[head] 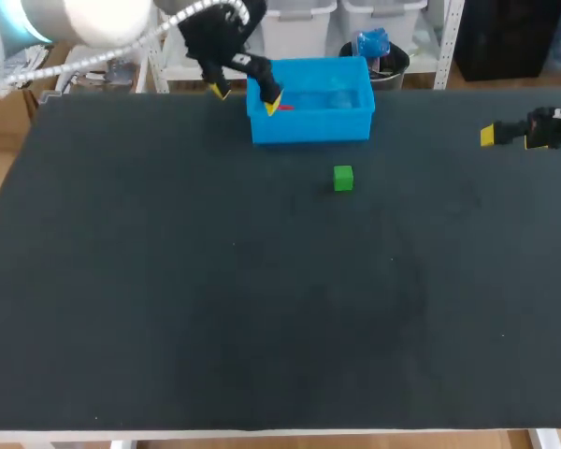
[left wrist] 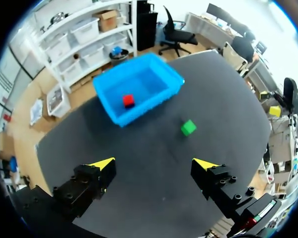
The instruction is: Use the left arm to pick the red cube and place it into the blue plastic box first, then use the right arm to grasp the green cube and put it into the same blue plastic box after the first action is fully finished.
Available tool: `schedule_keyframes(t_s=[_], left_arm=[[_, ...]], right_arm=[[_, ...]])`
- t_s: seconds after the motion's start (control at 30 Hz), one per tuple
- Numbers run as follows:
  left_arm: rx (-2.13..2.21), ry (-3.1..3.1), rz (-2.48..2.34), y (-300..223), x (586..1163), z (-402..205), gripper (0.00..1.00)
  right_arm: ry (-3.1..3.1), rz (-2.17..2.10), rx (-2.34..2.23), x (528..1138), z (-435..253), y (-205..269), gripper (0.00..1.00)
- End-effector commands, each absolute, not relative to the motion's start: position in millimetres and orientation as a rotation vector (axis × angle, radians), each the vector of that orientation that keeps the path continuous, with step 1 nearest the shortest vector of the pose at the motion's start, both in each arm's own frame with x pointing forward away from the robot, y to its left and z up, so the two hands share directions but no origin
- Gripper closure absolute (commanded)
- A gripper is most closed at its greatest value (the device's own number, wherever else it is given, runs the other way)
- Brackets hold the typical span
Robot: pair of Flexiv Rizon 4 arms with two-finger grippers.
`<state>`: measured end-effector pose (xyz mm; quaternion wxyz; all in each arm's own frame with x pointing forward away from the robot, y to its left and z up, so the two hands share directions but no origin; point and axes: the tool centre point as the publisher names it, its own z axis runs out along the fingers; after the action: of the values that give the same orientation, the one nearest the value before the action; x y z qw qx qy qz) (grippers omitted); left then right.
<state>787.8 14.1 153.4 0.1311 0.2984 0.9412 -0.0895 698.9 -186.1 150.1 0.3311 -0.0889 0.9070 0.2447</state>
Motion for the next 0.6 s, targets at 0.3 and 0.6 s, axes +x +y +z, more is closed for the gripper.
schedule_keyframes(t_s=[0.3,0.6], left_arm=[[0.654,2.244,-0.436,66,704,130,0.00],[0.669,2.264,-0.450,68,682,131,0.00]], right_arm=[[2.372,0.638,-0.232,699,150,-186,0.00],[2.372,0.638,-0.232,699,150,-186,0.00]])
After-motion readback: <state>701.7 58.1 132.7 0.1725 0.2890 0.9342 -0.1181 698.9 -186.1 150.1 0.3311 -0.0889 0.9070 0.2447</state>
